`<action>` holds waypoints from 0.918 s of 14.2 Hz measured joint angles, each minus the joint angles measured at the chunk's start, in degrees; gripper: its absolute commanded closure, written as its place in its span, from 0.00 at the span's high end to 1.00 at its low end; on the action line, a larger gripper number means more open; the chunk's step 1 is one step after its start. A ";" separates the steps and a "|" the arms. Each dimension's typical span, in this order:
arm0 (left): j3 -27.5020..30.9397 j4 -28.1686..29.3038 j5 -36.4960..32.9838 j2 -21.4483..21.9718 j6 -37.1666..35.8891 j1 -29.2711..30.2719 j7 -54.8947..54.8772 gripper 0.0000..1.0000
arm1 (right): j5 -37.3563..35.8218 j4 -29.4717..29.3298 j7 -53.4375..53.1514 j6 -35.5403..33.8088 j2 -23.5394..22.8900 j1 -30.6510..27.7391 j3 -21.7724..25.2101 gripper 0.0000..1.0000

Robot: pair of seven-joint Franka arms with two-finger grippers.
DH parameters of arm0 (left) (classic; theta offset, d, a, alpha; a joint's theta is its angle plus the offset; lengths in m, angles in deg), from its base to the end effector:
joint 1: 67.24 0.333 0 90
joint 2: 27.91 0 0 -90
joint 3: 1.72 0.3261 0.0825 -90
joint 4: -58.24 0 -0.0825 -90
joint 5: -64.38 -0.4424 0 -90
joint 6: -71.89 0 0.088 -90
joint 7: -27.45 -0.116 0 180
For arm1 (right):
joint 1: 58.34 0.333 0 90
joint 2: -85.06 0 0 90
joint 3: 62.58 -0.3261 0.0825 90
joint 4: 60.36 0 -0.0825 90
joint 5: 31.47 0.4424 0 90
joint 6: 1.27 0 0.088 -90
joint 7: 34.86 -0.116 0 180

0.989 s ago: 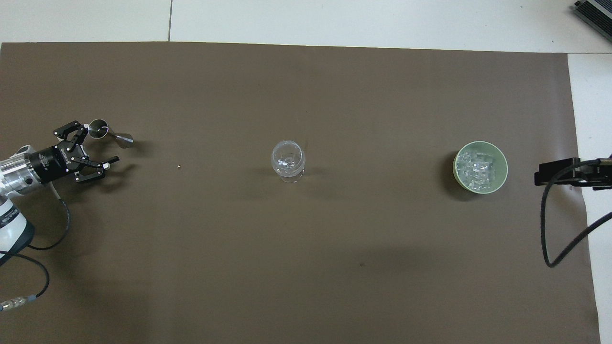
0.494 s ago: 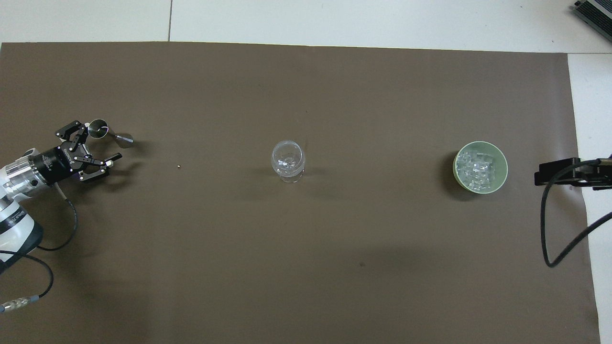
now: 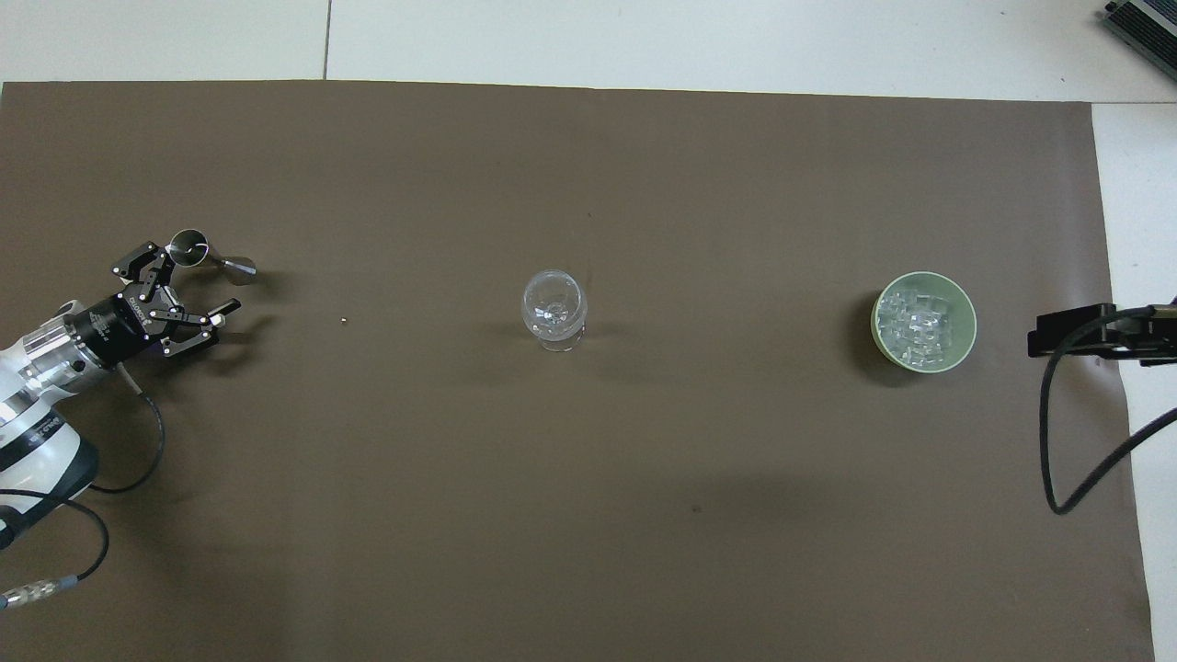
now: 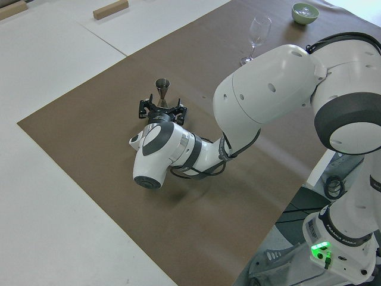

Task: Pour wine and add ice with both arms
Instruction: 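Close the left gripper on the silver jigger and lift it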

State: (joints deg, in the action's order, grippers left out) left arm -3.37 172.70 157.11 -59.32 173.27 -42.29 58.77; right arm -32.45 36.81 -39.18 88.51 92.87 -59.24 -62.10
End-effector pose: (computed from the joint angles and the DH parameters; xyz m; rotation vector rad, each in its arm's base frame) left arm 0.6097 0.1578 0.1622 0.8833 1.5051 -0.7100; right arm 0.5675 -0.0160 0.6394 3.1219 -0.1555 0.0121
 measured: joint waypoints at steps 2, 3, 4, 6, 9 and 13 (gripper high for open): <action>-0.10 0.06 0.73 0.01 0.00 -0.03 0.00 0.99 | 0.00 0.00 0.00 0.00 0.00 0.00 0.00 1.00; -0.15 0.08 1.20 0.02 0.00 -0.14 0.00 0.99 | 0.00 0.00 0.00 0.00 0.00 0.00 0.00 1.00; -0.17 0.11 1.69 0.02 0.01 -0.37 -0.01 0.97 | 0.00 0.00 0.00 0.00 0.00 0.00 0.00 1.00; -0.25 0.17 2.32 0.03 0.08 -0.75 -0.03 0.93 | 0.00 0.00 0.00 0.00 0.00 0.00 0.00 1.00; -0.31 0.40 2.82 0.04 0.29 -0.80 -0.07 0.89 | 0.00 0.00 0.00 0.00 0.00 0.00 0.00 1.00; -0.31 0.65 2.90 0.06 0.38 -0.80 -0.16 0.79 | 0.00 0.00 0.00 0.00 0.00 0.00 0.00 1.00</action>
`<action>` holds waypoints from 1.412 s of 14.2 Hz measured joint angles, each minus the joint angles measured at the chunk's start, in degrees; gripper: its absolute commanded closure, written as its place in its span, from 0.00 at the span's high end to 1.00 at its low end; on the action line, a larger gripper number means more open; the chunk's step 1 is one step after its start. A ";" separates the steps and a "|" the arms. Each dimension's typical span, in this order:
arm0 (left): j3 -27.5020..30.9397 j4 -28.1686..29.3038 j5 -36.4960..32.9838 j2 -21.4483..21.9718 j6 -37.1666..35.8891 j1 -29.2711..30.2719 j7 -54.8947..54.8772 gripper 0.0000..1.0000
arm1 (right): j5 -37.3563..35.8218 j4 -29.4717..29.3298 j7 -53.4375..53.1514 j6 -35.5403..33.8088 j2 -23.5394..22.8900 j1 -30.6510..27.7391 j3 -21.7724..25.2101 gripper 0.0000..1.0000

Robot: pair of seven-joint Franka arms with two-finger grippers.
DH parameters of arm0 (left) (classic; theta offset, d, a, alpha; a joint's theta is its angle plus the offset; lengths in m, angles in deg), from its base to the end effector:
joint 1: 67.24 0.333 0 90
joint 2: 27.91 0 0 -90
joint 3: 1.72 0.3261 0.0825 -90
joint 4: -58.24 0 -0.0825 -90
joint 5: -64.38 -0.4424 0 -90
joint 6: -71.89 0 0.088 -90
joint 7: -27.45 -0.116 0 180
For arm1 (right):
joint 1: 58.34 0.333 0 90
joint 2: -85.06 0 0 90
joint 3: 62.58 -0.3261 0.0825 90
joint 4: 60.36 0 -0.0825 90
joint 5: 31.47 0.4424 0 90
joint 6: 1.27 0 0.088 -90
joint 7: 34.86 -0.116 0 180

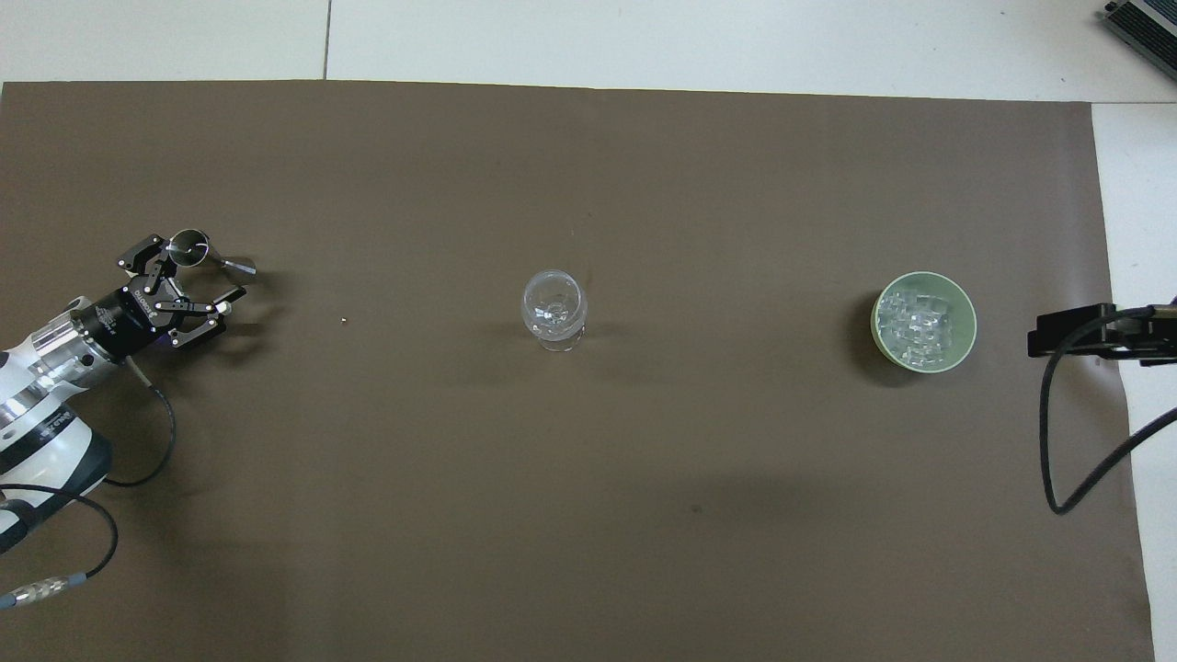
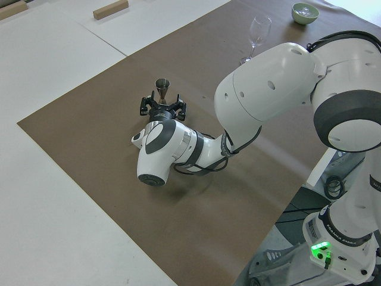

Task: Pour wine and add ice with both arms
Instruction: 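Close the left gripper on the silver jigger and lift it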

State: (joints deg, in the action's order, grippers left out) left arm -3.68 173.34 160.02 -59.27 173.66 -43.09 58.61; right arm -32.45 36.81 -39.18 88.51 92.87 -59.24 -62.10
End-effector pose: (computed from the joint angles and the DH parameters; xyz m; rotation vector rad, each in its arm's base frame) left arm 0.6122 0.1470 0.1609 0.8422 1.5002 -0.7078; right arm 0.5675 -0.0160 0.6394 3.1219 -0.1555 0.0121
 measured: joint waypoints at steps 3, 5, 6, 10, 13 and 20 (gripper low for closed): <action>0.20 0.00 0.08 0.02 0.06 0.04 0.00 0.76 | 0.00 0.00 0.00 0.00 0.00 0.00 0.00 1.00; 0.49 0.00 0.11 0.03 0.10 0.11 0.00 0.71 | 0.00 0.00 0.00 0.00 0.00 0.00 0.00 1.00; 0.59 0.01 0.12 0.04 0.12 0.15 0.00 0.68 | 0.00 0.00 0.00 0.00 0.00 0.00 0.00 1.00; 0.65 0.01 0.14 0.06 0.23 0.17 0.00 0.58 | 0.00 0.00 0.00 0.00 0.00 0.00 0.00 1.00; 0.58 0.01 0.14 0.14 0.24 0.15 -0.01 0.35 | 0.00 0.00 0.00 0.00 0.00 0.00 0.00 1.00; 0.59 0.26 0.15 0.48 1.01 0.15 0.00 0.00 | 0.00 0.00 0.00 0.00 0.00 0.00 0.00 1.00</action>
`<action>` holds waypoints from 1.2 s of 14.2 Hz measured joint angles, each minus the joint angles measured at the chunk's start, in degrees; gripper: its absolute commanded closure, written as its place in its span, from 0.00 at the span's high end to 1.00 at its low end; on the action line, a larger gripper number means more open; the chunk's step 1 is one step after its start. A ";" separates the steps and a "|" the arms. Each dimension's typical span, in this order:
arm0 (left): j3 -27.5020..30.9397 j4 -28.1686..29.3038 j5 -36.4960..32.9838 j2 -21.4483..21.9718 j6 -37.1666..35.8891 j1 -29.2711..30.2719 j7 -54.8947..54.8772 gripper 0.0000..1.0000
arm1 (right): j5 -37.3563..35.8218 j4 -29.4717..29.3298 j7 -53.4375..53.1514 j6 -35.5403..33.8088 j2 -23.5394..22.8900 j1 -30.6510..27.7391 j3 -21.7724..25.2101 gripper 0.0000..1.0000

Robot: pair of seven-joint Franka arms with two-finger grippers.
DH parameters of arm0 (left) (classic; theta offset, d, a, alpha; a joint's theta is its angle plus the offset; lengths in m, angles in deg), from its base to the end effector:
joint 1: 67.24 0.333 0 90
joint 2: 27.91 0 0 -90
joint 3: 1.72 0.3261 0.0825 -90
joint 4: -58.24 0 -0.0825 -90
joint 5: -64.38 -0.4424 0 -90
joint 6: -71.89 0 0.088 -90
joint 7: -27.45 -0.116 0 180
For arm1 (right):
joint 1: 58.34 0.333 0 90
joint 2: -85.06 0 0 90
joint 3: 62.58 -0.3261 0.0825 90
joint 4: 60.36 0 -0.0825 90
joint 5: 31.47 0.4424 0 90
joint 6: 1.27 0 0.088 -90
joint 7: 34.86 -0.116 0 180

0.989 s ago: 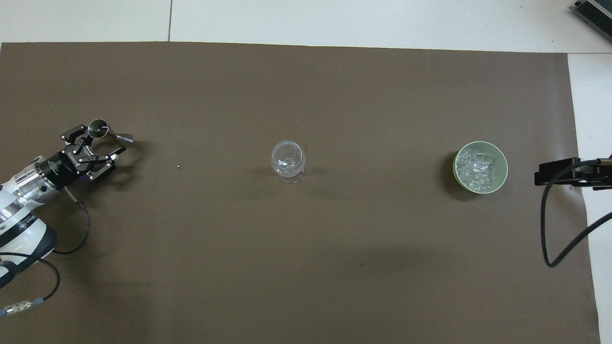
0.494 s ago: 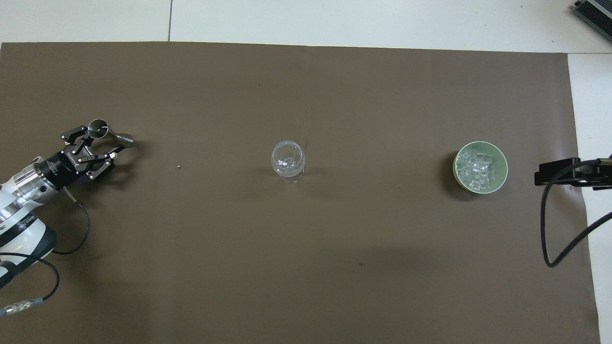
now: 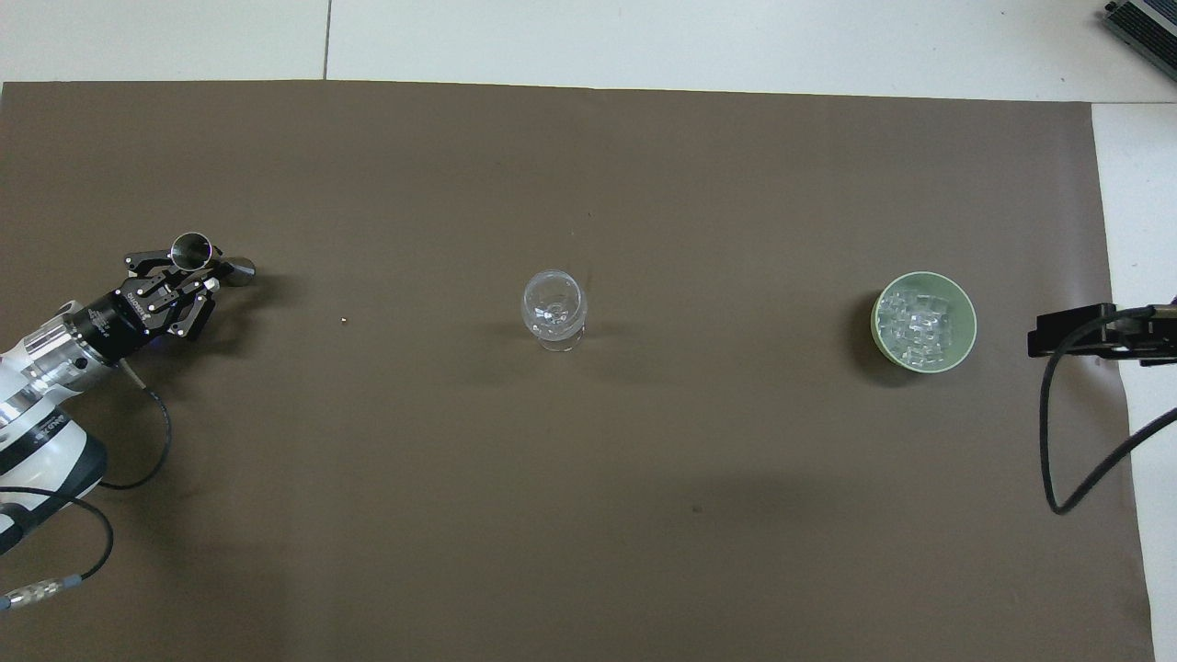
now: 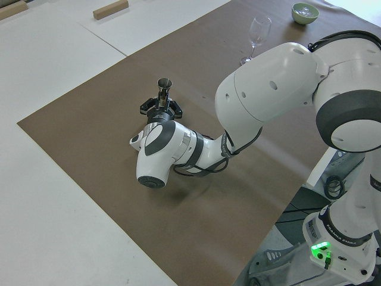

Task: Pour wine and add ice with both arms
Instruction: 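Close the left gripper on the silver jigger and lift it, then carry the jigger with the left gripper over the clear glass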

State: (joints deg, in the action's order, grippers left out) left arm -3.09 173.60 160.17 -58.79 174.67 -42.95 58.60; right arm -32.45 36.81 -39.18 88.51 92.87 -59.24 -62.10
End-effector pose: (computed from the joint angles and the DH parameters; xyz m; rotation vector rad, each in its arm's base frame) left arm 0.6099 0.1567 0.1624 0.8359 1.5209 -0.6809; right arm 0.5675 -0.0160 0.6394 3.1219 -0.1555 0.0121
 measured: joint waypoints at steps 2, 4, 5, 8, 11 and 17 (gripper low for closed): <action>0.01 0.04 0.00 0.01 0.06 0.00 0.02 0.00 | 0.00 0.00 0.00 0.00 0.00 0.00 0.00 1.00; 0.00 0.05 0.02 0.30 0.85 -0.02 0.03 0.00 | 0.00 0.00 0.00 0.00 0.00 0.00 0.00 1.00; -0.04 0.03 0.01 0.83 1.35 -0.07 0.03 0.00 | 0.00 0.00 0.00 0.00 0.00 0.00 0.00 1.00; -0.13 0.02 0.00 3.90 1.91 -0.48 2.04 0.00 | 0.00 0.00 0.00 0.00 0.00 0.00 0.00 1.00; -0.15 0.05 -0.04 7.92 2.07 -2.32 6.88 0.00 | 0.00 0.00 0.00 0.00 0.00 0.00 0.00 1.00; -0.44 0.11 -0.04 16.88 15.30 -15.66 16.18 0.00 | 0.00 0.00 0.00 0.00 0.00 0.00 0.00 1.00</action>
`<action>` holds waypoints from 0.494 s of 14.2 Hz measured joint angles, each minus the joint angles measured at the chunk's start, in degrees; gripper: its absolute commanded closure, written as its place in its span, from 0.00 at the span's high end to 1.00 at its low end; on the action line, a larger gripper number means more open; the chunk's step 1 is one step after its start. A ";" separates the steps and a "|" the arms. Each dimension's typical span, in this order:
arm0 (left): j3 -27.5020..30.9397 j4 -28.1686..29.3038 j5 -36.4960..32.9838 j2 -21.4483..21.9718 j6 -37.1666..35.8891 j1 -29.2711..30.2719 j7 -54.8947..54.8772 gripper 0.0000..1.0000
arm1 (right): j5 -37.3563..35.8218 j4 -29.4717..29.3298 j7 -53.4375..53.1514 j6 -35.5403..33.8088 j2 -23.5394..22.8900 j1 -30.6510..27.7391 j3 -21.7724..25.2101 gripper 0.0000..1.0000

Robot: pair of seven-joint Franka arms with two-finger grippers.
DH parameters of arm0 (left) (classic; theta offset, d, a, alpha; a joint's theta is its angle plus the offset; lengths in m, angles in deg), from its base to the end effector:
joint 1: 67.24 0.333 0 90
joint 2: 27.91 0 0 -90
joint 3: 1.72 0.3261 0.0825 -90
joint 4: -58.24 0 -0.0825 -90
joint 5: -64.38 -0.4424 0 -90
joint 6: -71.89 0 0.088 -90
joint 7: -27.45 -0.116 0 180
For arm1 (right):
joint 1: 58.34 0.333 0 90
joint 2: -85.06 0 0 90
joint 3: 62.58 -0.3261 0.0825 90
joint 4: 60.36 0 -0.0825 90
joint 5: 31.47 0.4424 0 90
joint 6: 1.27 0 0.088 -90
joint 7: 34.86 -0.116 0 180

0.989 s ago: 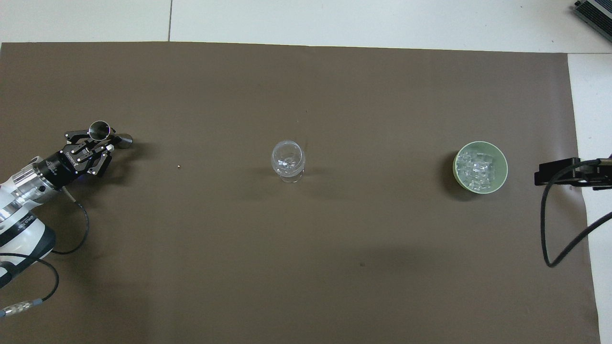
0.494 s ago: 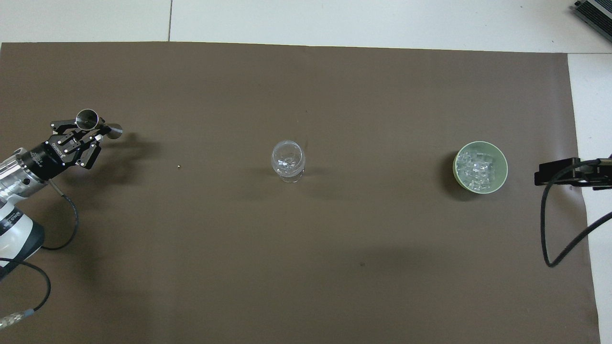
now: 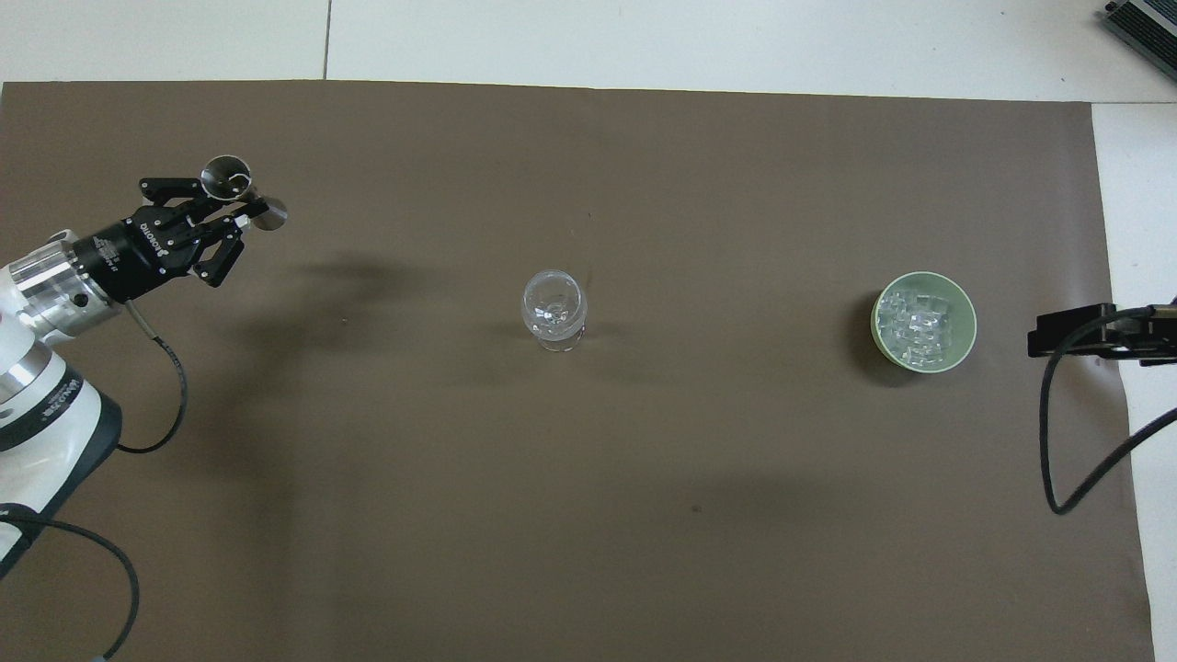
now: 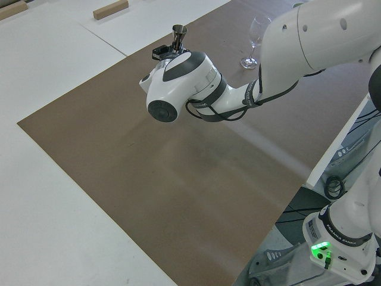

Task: Pour wine and add ice with both arms
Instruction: 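Carry the jigger with the left gripper over the clear glass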

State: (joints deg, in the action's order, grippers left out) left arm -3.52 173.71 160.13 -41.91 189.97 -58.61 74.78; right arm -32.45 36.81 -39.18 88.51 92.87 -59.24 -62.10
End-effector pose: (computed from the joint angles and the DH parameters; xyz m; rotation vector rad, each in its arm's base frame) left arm 0.6614 0.0188 0.3331 0.9540 1.5806 -0.6557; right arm 0.5675 -0.0160 0.6394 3.1219 -0.1555 0.0121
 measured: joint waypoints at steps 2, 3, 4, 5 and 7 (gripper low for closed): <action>-0.15 0.06 0.01 3.08 6.85 -6.38 3.77 0.00 | 0.00 0.00 0.00 0.00 0.00 0.00 0.00 1.00; -0.20 0.16 0.01 4.27 9.51 -9.00 5.07 0.00 | 0.00 0.00 0.00 0.00 0.00 0.00 0.00 1.00; -0.20 0.35 0.01 5.25 12.06 -11.31 5.98 0.00 | 0.00 0.00 0.00 0.00 0.00 0.00 0.00 1.00; -0.20 0.59 0.01 6.13 14.48 -13.46 6.56 0.00 | 0.00 0.00 0.00 0.00 0.00 0.00 0.00 1.00; -0.16 1.23 0.01 7.56 18.85 -17.37 6.85 0.00 | 0.00 0.00 0.00 0.00 0.00 0.00 0.00 1.00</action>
State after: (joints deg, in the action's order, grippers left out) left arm -3.69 174.94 160.14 -34.35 208.81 -75.98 81.63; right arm -32.45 36.81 -39.18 88.51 92.87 -59.24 -62.10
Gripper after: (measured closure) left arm 0.780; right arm 0.000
